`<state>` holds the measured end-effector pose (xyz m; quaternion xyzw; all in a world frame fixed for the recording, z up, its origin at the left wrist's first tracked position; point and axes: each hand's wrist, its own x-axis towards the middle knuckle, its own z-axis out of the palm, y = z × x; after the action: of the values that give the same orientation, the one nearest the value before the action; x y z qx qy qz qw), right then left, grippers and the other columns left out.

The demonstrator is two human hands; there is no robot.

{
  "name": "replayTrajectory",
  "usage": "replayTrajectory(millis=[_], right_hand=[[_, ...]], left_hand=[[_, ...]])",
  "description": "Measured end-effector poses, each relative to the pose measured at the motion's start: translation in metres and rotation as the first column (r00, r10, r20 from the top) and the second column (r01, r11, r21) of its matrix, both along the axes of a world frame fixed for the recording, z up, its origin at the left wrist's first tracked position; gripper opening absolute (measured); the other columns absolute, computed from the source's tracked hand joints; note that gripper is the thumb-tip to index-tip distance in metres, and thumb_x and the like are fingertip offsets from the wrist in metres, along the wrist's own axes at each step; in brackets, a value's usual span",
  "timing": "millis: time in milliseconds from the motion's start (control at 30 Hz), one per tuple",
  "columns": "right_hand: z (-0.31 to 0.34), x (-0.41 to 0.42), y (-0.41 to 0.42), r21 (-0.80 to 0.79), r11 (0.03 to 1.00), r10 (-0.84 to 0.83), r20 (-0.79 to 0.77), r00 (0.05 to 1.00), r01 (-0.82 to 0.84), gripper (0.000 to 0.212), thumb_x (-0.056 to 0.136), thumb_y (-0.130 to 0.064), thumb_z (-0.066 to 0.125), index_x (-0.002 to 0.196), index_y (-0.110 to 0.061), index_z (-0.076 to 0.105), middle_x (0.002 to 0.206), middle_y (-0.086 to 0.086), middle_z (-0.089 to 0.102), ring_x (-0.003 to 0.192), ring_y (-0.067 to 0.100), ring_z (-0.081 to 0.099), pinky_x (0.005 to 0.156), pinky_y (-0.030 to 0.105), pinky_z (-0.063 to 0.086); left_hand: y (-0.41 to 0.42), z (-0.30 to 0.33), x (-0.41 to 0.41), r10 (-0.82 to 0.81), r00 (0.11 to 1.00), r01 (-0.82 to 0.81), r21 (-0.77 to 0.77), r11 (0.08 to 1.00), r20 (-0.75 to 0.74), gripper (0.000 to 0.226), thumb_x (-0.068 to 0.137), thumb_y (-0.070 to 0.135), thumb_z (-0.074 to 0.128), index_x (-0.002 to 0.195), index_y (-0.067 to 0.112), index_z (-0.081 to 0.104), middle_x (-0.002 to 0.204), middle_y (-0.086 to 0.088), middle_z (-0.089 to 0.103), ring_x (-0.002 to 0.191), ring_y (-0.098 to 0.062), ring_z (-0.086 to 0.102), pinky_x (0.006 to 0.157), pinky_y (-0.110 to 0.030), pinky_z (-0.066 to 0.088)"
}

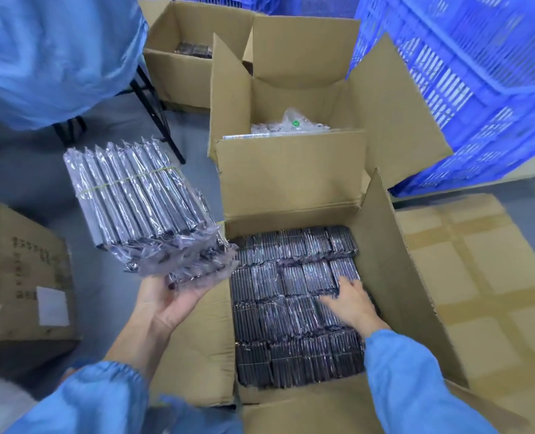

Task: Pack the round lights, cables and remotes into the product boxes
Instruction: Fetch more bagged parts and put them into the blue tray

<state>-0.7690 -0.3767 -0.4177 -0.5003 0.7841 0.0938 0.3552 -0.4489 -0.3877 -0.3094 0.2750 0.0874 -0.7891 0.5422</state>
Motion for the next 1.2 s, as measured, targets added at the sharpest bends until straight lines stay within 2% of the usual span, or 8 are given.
replayTrajectory(millis=[133, 333, 500, 667, 867, 1000, 1067, 1200], right_hand=[[-0.054, -0.034, 0.001, 0.134, 0.987, -0.07, -0.122, 0.99, 0.086, 0.084, 0.09, -0.048, 0.059, 0.153, -0.012, 0.016, 0.151, 0.022, 0.024, 0.138, 0.038, 0.032, 0.113, 0.046, 0.032], [-0.088, -0.054, -0.004, 0.131, 0.976, -0.156, -0.151, 0.976, 0.176, 0.09, 0.094, -0.053, 0.053, 0.155, -0.009, 0.003, 0.156, 0.025, 0.016, 0.142, 0.041, 0.024, 0.115, 0.051, 0.028], [-0.101, -0.047, -0.009, 0.099, 0.982, -0.126, -0.296, 0.947, 0.162, 0.099, 0.084, -0.056, 0.065, 0.15, -0.005, 0.011, 0.147, 0.026, 0.028, 0.135, 0.038, 0.031, 0.109, 0.044, 0.032], [-0.109, -0.047, -0.007, 0.092, 0.97, -0.189, -0.289, 0.939, 0.223, 0.089, 0.077, -0.029, 0.08, 0.14, -0.003, 0.023, 0.132, 0.023, 0.033, 0.116, 0.039, 0.051, 0.096, 0.042, 0.047], [-0.072, -0.025, -0.009, 0.083, 0.982, -0.147, -0.234, 0.961, 0.171, 0.091, 0.072, -0.047, 0.08, 0.139, -0.013, 0.03, 0.131, 0.016, 0.05, 0.115, 0.034, 0.054, 0.089, 0.037, 0.049], [0.003, 0.018, -0.015, -0.123, 0.992, 0.017, -0.162, 0.987, -0.037, 0.093, 0.073, -0.06, 0.067, 0.146, -0.018, 0.026, 0.129, 0.013, 0.054, 0.119, 0.031, 0.051, 0.098, 0.037, 0.043], [0.064, 0.045, -0.015, -0.286, 0.958, 0.012, 0.055, 0.998, 0.004, 0.1, 0.073, -0.058, 0.064, 0.154, -0.028, 0.012, 0.137, 0.008, 0.045, 0.123, 0.028, 0.046, 0.096, 0.037, 0.04], [0.22, 0.092, 0.008, -0.727, 0.679, 0.206, 0.322, 0.924, 0.102, 0.091, 0.073, -0.063, 0.057, 0.151, -0.047, 0.013, 0.12, -0.033, 0.044, 0.107, -0.01, 0.05, 0.083, 0.012, 0.04]], left_hand=[[-0.003, 0.002, -0.004, -0.021, 0.999, 0.021, 0.006, 1.0, 0.042, 0.055, 0.099, 0.049, 0.048, 0.142, 0.015, 0.043, 0.115, -0.038, 0.062, 0.102, -0.057, 0.062, 0.074, -0.066, 0.052], [-0.004, -0.006, 0.0, -0.053, 0.998, 0.055, 0.046, 0.997, -0.044, 0.074, 0.096, 0.071, 0.031, 0.147, 0.017, 0.032, 0.116, -0.044, 0.058, 0.105, -0.06, 0.059, 0.079, -0.069, 0.049], [-0.004, -0.012, 0.002, -0.033, 0.999, 0.037, 0.151, 0.988, -0.027, 0.073, 0.101, 0.061, 0.029, 0.155, 0.014, 0.014, 0.116, -0.049, 0.054, 0.103, -0.065, 0.056, 0.079, -0.075, 0.045], [-0.003, -0.016, 0.003, 0.007, 1.0, -0.012, 0.263, 0.965, 0.023, 0.082, 0.097, 0.05, 0.055, 0.147, -0.009, 0.029, 0.125, -0.05, 0.045, 0.088, -0.065, 0.06, 0.108, -0.065, 0.026], [-0.003, -0.015, -0.002, 0.026, 0.997, -0.014, 0.155, 0.988, -0.079, 0.074, 0.101, 0.064, 0.021, 0.156, 0.014, 0.014, 0.108, -0.046, 0.059, 0.097, -0.065, 0.059, 0.077, -0.076, 0.046], [-0.002, -0.012, -0.002, 0.005, 0.997, 0.006, 0.151, 0.988, -0.074, 0.073, 0.102, 0.061, 0.028, 0.154, 0.012, 0.018, 0.108, -0.049, 0.057, 0.098, -0.067, 0.057, 0.08, -0.079, 0.042], [-0.001, -0.012, -0.001, 0.004, 0.997, 0.01, 0.176, 0.984, -0.083, 0.064, 0.102, 0.052, 0.038, 0.15, 0.01, 0.028, 0.11, -0.051, 0.055, 0.099, -0.068, 0.055, 0.074, -0.079, 0.045], [0.006, 0.001, -0.003, 0.007, 0.995, 0.003, 0.099, 0.995, -0.099, 0.084, 0.059, 0.014, 0.094, 0.129, 0.004, 0.049, 0.109, -0.053, 0.053, 0.099, -0.07, 0.054, 0.07, -0.075, 0.048]])
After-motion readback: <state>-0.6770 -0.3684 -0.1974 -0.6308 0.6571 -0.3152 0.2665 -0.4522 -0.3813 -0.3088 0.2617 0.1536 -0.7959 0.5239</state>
